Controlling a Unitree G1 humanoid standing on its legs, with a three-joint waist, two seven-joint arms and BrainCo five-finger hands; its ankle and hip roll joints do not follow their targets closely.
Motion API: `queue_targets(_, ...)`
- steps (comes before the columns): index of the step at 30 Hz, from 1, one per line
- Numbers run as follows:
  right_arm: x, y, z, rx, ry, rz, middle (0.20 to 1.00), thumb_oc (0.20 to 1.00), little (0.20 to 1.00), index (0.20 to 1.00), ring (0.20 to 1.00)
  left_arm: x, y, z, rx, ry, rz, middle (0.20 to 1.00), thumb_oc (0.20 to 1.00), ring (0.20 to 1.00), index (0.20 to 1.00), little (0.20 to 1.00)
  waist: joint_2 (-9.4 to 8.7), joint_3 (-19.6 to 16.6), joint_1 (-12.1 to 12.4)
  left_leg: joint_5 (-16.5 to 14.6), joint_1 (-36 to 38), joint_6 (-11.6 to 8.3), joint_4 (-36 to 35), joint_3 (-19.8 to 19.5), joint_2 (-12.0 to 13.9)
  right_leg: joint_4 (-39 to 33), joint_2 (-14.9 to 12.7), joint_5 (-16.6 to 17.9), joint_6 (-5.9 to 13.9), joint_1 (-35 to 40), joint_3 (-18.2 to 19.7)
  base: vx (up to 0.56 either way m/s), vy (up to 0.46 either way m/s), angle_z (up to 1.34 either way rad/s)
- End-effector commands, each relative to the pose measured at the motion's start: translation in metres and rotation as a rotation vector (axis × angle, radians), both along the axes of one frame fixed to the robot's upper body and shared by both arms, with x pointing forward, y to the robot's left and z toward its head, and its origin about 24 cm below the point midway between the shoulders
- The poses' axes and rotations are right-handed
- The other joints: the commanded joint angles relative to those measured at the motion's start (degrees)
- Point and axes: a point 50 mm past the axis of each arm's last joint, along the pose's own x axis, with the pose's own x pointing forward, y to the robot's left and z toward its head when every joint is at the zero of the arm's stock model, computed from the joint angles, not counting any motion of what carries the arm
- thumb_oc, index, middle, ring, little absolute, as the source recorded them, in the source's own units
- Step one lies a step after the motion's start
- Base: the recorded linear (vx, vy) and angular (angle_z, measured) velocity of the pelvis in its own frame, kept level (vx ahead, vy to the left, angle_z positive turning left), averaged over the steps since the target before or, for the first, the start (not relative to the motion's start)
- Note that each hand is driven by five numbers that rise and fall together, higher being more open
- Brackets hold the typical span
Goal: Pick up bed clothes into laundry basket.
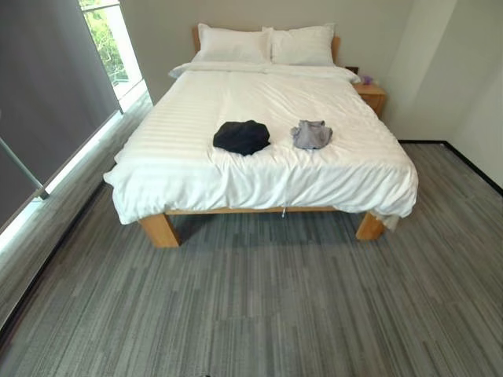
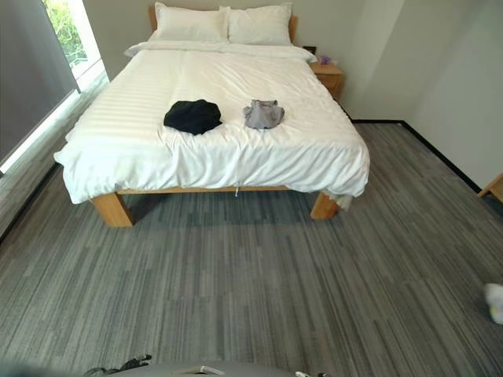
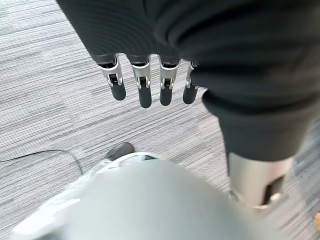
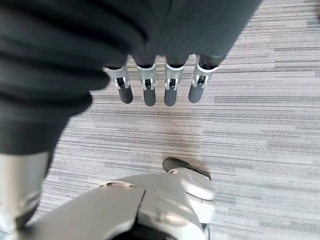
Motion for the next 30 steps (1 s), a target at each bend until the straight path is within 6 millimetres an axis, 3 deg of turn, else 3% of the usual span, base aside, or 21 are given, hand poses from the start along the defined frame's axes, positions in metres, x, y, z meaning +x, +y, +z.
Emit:
queue_targets(1,0.007,0.007,-0.001,0.024,0.011,0.063,1.0,1.0,1.0,1.0,1.0,0.011,-0.01,0.0,-0.021,-0.011,-0.039,1.0,1.0,1.0,1.0,1.0,-1.17,1.1,-1.1,2.3,1.1,-2.88,-2.5,-1.9,0.9,-9.2,-5.0,8.7,5.6,4.5,-1.4,0.0,0.0,0.0)
queue_targets(6,0.005,0.006,-0.002,0.024,0.015,0.041,1.0,1.0,1.0,1.0,1.0,0.008,-0.007,0.0,-0.021,-0.013,0.015,1.0,1.0,1.0,1.0,1.0,-0.98,0.9,-1.1,2.2,1.3,-2.87,-2.5,-1.8,0.9,-9.2,-5.0,8.6,5.59,4.6,-1.4,0.0,0.0,0.0)
queue_targets(8,0.006,0.002,-0.001,0.029,-0.009,-0.074,1.0,1.0,1.0,1.0,1.0,0.009,-0.002,0.001,-0.02,-0.028,0.111,1.0,1.0,1.0,1.0,1.0,-0.91,0.7,-1.1,2.2,1.3,-2.9,-2.5,-1.9,0.9,-9.2,-5.0,8.6,5.57,4.7,-1.4,0.0,0.0,0.0)
queue_targets(11,0.045,-0.006,0.01,0.086,-0.246,-0.387,1.0,1.0,1.0,1.0,1.0,0.039,0.008,0.01,0.016,-0.152,0.183,1.0,1.0,1.0,1.0,1.0,-0.72,0.7,-1.5,2.2,1.7,-3.07,-2.5,-1.8,0.9,-9.2,-4.9,8.4,5.63,5.0,-1.3,0.0,0.0,0.0)
queue_targets(13,0.075,-0.011,0.025,0.101,-0.412,-0.411,1.0,1.0,1.0,1.0,1.0,0.07,0.01,0.022,0.012,-0.28,0.224,1.0,1.0,1.0,1.0,1.0,-0.42,0.5,-2.0,2.4,1.6,-3.15,-2.5,-1.6,0.9,-9.2,-4.9,8.5,5.67,4.7,-1.2,0.0,0.0,0.0)
queue_targets(16,0.112,-0.022,0.054,0.058,-0.614,-0.346,1.0,1.0,1.0,1.0,1.0,0.115,0.011,0.046,-0.003,-0.487,0.213,1.0,1.0,1.0,1.0,1.0,0.14,0.7,-2.3,2.5,1.5,-3.17,-2.5,-1.6,0.9,-9.2,-4.9,8.7,5.86,4.7,-1.2,-0.02,0.027,-0.04)
queue_targets(17,0.128,-0.026,0.069,0.056,-0.704,-0.321,1.0,1.0,1.0,1.0,1.0,0.137,0.011,0.064,-0.018,-0.604,0.203,1.0,1.0,1.0,1.0,1.0,0.34,0.9,-2.4,2.4,1.7,-3.15,-2.5,-1.7,0.8,-9.2,-5.0,8.7,5.98,4.9,-1.2,0.0,0.0,0.0)
queue_targets(20,0.151,-0.032,0.1,0.027,-0.873,-0.288,1.0,1.0,1.0,1.0,1.0,0.165,0.008,0.094,-0.081,-0.78,0.207,1.0,1.0,1.0,1.0,1.0,0.56,1.1,-2.4,2.5,1.4,-3.03,-2.5,-1.9,0.8,-9.2,-5.1,8.8,6.04,4.6,-1.3,0.0,0.0,0.0)
queue_targets(21,0.159,-0.032,0.114,0.023,-0.944,-0.269,1.0,1.0,1.0,1.0,1.0,0.175,0.006,0.108,-0.105,-0.849,0.2,1.0,1.0,1.0,1.0,1.0,0.67,1.3,-2.4,2.5,1.4,-2.96,-2.5,-2.1,0.8,-9.2,-5.2,8.9,6.09,4.8,-1.4,0.0,0.0,0.0)
queue_targets(22,0.171,-0.029,0.143,0.033,-1.097,-0.232,1.0,1.0,1.0,1.0,1.0,0.191,0.002,0.138,-0.142,-0.998,0.162,1.0,1.0,1.0,1.0,1.0,0.78,1.7,-2.6,2.3,1.5,-2.81,-2.5,-2.4,0.8,-9.2,-5.3,8.8,6.23,4.9,-1.6,0.0,0.0,0.0)
queue_targets(25,0.175,-0.026,0.163,-0.011,-1.195,-0.168,1.0,1.0,1.0,1.0,1.0,0.199,-0.003,0.162,-0.166,-1.113,0.121,1.0,1.0,1.0,1.0,1.0,0.84,1.9,-2.5,2.3,1.2,-2.7,-2.5,-2.5,0.8,-9.1,-5.4,8.8,6.22,4.7,-1.7,0.0,0.003,0.01)
queue_targets(30,0.174,-0.021,0.165,-0.017,-1.216,-0.157,1.0,1.0,1.0,1.0,1.0,0.195,-0.003,0.174,-0.196,-1.192,0.154,1.0,1.0,1.0,1.0,1.0,0.64,2.3,-2.3,1.9,1.1,-2.26,-2.5,-2.7,0.3,-9.1,-5.7,8.7,6.39,4.6,-1.7,0.01,0.02,0.0)
